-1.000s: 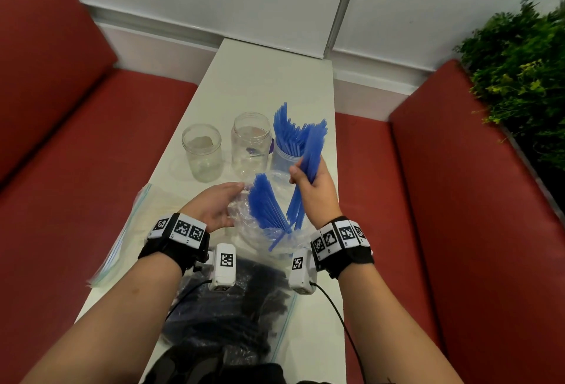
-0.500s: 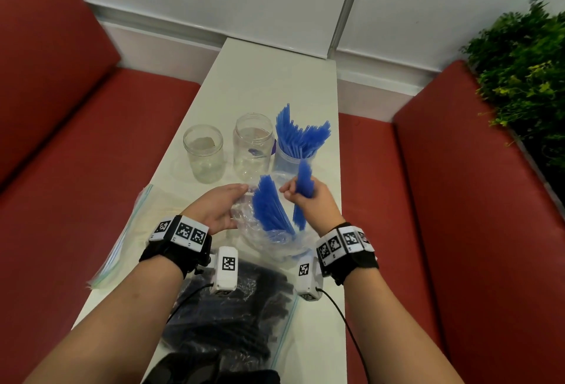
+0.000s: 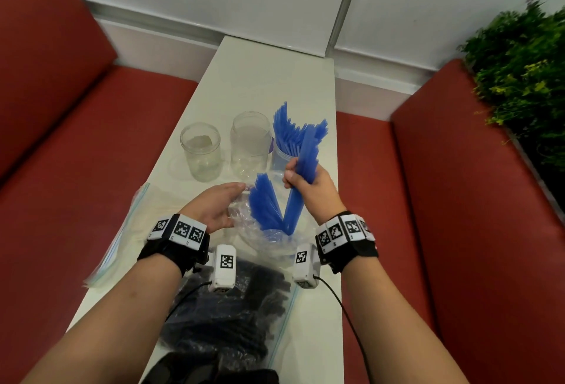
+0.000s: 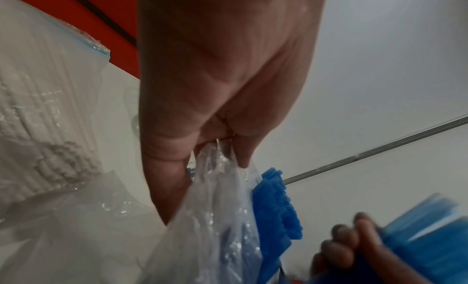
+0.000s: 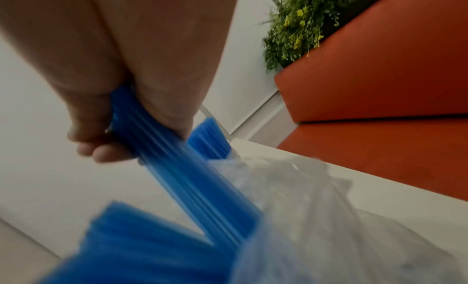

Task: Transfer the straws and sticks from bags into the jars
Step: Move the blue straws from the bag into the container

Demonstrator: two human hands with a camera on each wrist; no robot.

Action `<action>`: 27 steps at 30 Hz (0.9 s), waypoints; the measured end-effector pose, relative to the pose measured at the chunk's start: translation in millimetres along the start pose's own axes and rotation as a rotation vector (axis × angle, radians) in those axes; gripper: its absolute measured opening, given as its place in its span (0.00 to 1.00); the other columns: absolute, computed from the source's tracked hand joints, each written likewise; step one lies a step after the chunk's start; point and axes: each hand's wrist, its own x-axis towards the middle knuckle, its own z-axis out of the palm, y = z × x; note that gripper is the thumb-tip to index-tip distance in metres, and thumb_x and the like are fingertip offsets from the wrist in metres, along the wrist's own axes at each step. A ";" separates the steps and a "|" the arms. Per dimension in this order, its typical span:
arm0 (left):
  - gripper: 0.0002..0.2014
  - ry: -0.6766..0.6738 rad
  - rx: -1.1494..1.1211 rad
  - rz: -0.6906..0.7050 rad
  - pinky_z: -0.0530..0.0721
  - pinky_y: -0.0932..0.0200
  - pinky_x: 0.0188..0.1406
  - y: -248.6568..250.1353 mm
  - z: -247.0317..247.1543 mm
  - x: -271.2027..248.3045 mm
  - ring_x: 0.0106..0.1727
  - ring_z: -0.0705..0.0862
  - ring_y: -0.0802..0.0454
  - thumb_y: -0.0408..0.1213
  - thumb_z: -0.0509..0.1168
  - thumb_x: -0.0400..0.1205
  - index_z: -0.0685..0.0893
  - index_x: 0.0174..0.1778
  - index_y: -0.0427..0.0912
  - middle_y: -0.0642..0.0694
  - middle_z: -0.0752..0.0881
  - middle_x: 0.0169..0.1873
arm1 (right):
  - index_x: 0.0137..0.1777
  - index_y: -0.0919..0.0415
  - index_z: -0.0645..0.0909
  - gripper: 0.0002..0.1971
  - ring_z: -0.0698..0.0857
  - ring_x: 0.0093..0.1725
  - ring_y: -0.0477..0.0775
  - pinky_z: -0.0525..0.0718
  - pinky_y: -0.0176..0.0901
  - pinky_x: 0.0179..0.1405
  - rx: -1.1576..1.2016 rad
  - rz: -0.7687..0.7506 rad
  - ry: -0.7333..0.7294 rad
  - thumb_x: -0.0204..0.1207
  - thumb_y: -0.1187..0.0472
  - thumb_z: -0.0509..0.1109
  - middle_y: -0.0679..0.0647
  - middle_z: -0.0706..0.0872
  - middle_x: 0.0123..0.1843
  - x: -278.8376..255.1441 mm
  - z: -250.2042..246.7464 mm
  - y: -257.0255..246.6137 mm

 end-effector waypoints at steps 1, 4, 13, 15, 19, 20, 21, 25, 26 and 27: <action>0.12 -0.006 0.004 0.000 0.91 0.39 0.49 -0.3 1.0 -0.4 0.48 0.93 0.41 0.42 0.62 0.90 0.89 0.62 0.43 0.42 0.93 0.53 | 0.50 0.61 0.79 0.04 0.82 0.37 0.47 0.83 0.41 0.48 -0.006 0.021 0.023 0.83 0.70 0.68 0.52 0.82 0.37 -2.1 2.5 3.0; 0.13 -0.022 0.010 0.000 0.92 0.40 0.48 -1.2 1.6 -2.3 0.48 0.93 0.41 0.42 0.61 0.91 0.88 0.62 0.43 0.43 0.93 0.52 | 0.47 0.60 0.80 0.03 0.78 0.33 0.46 0.81 0.37 0.41 -0.001 0.020 0.084 0.84 0.65 0.69 0.49 0.79 0.33 -1.9 1.1 0.3; 0.13 -0.040 -0.014 -0.004 0.91 0.42 0.47 1.7 3.1 -0.4 0.51 0.93 0.40 0.42 0.61 0.91 0.88 0.63 0.42 0.41 0.92 0.55 | 0.48 0.58 0.78 0.05 0.77 0.34 0.51 0.81 0.47 0.42 -0.088 0.000 -0.083 0.85 0.61 0.69 0.53 0.78 0.33 24.3 -6.6 -33.7; 0.13 -0.045 -0.017 -0.006 0.91 0.42 0.46 2.7 3.0 0.4 0.52 0.93 0.39 0.42 0.61 0.91 0.88 0.63 0.42 0.40 0.92 0.57 | 0.47 0.58 0.78 0.05 0.78 0.34 0.50 0.82 0.45 0.41 -0.069 -0.032 -0.107 0.85 0.62 0.69 0.51 0.79 0.33 29.2 -13.9 -47.6; 0.14 -0.030 0.004 -0.012 0.91 0.42 0.48 5.2 4.3 3.2 0.59 0.86 0.36 0.42 0.59 0.91 0.86 0.65 0.41 0.39 0.87 0.65 | 0.47 0.57 0.79 0.04 0.77 0.33 0.51 0.81 0.43 0.38 0.115 -0.199 -0.071 0.82 0.62 0.72 0.49 0.79 0.34 53.2 -38.2 -117.1; 0.14 -0.030 0.004 -0.013 0.91 0.43 0.46 6.4 5.0 4.2 0.60 0.86 0.36 0.41 0.59 0.92 0.86 0.65 0.41 0.39 0.86 0.66 | 0.47 0.57 0.78 0.04 0.77 0.33 0.51 0.81 0.44 0.38 0.154 -0.250 -0.057 0.81 0.63 0.72 0.49 0.80 0.35 59.6 -44.4 -136.3; 0.14 -0.030 0.005 -0.013 0.91 0.44 0.45 7.6 5.1 5.2 0.62 0.86 0.36 0.41 0.59 0.92 0.85 0.66 0.41 0.39 0.86 0.66 | 0.48 0.58 0.78 0.05 0.77 0.32 0.50 0.81 0.44 0.37 0.184 -0.308 -0.038 0.81 0.65 0.72 0.49 0.80 0.35 65.8 -50.2 -154.0; 0.15 -0.043 -0.003 -0.010 0.91 0.45 0.43 11.7 3.2 8.1 0.62 0.87 0.34 0.41 0.60 0.91 0.86 0.67 0.40 0.39 0.87 0.65 | 0.52 0.63 0.75 0.07 0.78 0.33 0.51 0.81 0.47 0.40 0.205 -0.510 0.091 0.83 0.63 0.71 0.50 0.80 0.37 92.0 -67.0 -196.1; 0.15 -0.042 -0.007 -0.011 0.91 0.45 0.42 12.9 3.2 9.0 0.59 0.89 0.36 0.41 0.60 0.91 0.86 0.66 0.40 0.40 0.88 0.64 | 0.52 0.63 0.75 0.07 0.78 0.33 0.51 0.81 0.47 0.40 0.203 -0.529 0.144 0.83 0.63 0.71 0.50 0.79 0.36 100.9 -67.9 -196.9; 0.15 -0.043 -0.010 -0.010 0.91 0.46 0.41 14.0 3.0 9.3 0.56 0.91 0.38 0.41 0.60 0.91 0.86 0.66 0.40 0.40 0.88 0.63 | 0.52 0.63 0.75 0.06 0.78 0.33 0.51 0.81 0.48 0.40 0.191 -0.532 0.196 0.83 0.63 0.71 0.50 0.78 0.35 110.7 -66.7 -194.1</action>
